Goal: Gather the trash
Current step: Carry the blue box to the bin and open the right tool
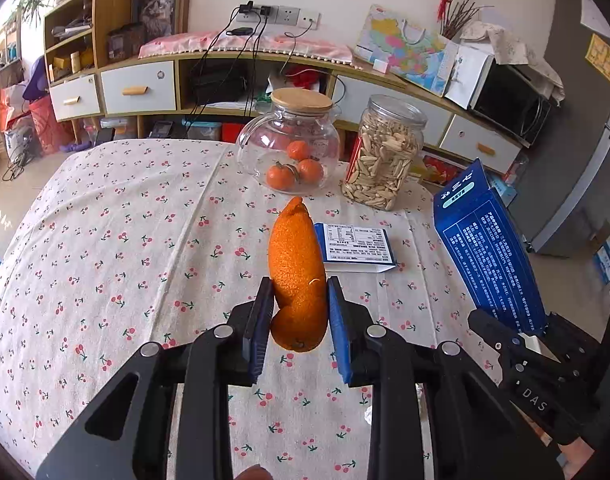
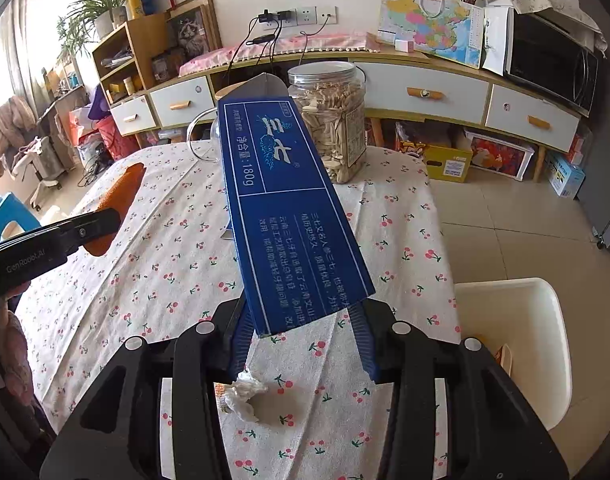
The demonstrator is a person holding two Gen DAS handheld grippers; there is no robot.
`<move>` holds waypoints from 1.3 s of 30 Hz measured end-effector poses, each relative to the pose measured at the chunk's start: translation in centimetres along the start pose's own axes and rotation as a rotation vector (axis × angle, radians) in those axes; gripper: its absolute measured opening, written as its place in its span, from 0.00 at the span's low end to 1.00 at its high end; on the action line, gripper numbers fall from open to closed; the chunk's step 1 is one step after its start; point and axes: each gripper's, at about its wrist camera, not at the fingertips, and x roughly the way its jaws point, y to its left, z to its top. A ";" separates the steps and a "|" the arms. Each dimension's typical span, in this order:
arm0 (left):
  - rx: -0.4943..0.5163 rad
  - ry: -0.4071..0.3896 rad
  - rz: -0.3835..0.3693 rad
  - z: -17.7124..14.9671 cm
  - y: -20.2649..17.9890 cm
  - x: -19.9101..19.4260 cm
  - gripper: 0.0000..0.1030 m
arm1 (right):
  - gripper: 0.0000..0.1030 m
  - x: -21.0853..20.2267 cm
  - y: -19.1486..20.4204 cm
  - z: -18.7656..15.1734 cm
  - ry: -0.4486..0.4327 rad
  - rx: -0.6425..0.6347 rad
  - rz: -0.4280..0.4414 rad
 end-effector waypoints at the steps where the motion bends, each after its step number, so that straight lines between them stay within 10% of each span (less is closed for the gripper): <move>1: 0.006 -0.004 -0.003 0.0 -0.4 -0.1 0.27 | 0.40 -0.2 -0.2 0.0 -0.005 0.001 0.000; 33: 0.220 0.030 -0.188 -2.3 -17.3 1.3 0.27 | 0.41 -6.5 -18.4 -3.1 0.007 0.372 -0.264; 39: 0.264 0.030 -0.215 -2.1 -21.1 1.6 0.27 | 0.57 -8.0 -20.2 -3.6 -0.016 0.395 -0.318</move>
